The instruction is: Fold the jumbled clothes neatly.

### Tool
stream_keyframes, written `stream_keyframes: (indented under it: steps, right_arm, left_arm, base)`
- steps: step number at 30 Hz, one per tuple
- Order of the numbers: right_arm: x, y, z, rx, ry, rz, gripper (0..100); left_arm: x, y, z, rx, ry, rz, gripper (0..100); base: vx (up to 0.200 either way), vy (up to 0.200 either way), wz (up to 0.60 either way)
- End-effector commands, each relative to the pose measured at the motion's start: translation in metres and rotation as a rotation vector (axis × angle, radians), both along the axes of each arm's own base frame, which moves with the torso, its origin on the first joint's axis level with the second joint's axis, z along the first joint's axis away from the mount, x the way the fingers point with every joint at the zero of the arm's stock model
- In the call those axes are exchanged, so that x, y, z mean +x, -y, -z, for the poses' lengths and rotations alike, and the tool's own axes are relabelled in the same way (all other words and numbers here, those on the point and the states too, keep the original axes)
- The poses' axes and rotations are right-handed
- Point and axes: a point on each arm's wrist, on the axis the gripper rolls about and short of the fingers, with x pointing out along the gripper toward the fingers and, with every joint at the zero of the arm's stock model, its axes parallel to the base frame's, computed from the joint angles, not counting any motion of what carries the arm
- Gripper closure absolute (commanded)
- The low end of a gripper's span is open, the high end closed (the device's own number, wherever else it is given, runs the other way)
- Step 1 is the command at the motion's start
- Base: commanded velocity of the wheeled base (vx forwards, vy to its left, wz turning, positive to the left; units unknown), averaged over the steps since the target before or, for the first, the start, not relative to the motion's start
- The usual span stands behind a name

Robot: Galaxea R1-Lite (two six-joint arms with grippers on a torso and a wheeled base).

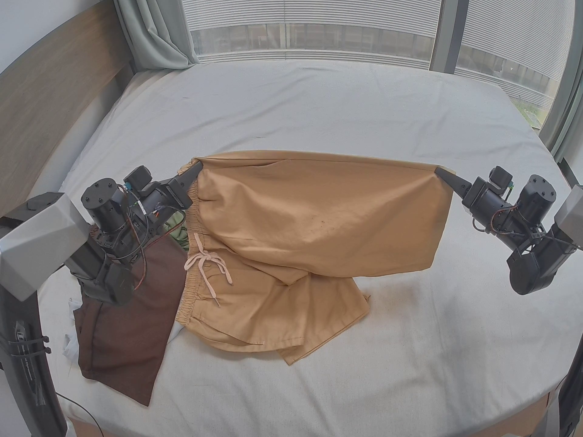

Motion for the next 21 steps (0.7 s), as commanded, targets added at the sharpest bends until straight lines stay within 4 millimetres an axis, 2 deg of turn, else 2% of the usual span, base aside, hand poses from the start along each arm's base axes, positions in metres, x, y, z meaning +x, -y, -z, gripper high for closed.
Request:
stream_keyframes:
  steps: [1, 11, 14, 21]
  right_arm:
    - [0.018, 0.000, 0.017, 0.001, -0.017, 0.002, 100]
    - [0.054, -0.007, 0.026, 0.003, 0.043, -0.011, 100]
    - [0.065, -0.008, 0.035, 0.003, 0.046, -0.012, 100]
    - [0.080, -0.008, 0.041, 0.007, 0.073, -0.011, 100]
  left_arm:
    - [0.012, 0.002, 0.008, -0.031, -0.011, -0.009, 100]
    - [0.029, -0.002, 0.021, -0.060, -0.014, -0.037, 100]
    - [0.034, -0.001, 0.023, -0.075, -0.015, -0.031, 100]
    - [0.046, 0.000, 0.028, -0.104, -0.007, -0.023, 100]
  base:
    - [0.000, 0.000, 0.00]
    - [0.000, 0.000, 0.00]
    - [0.000, 0.000, 0.00]
    - [0.000, 0.000, 0.00]
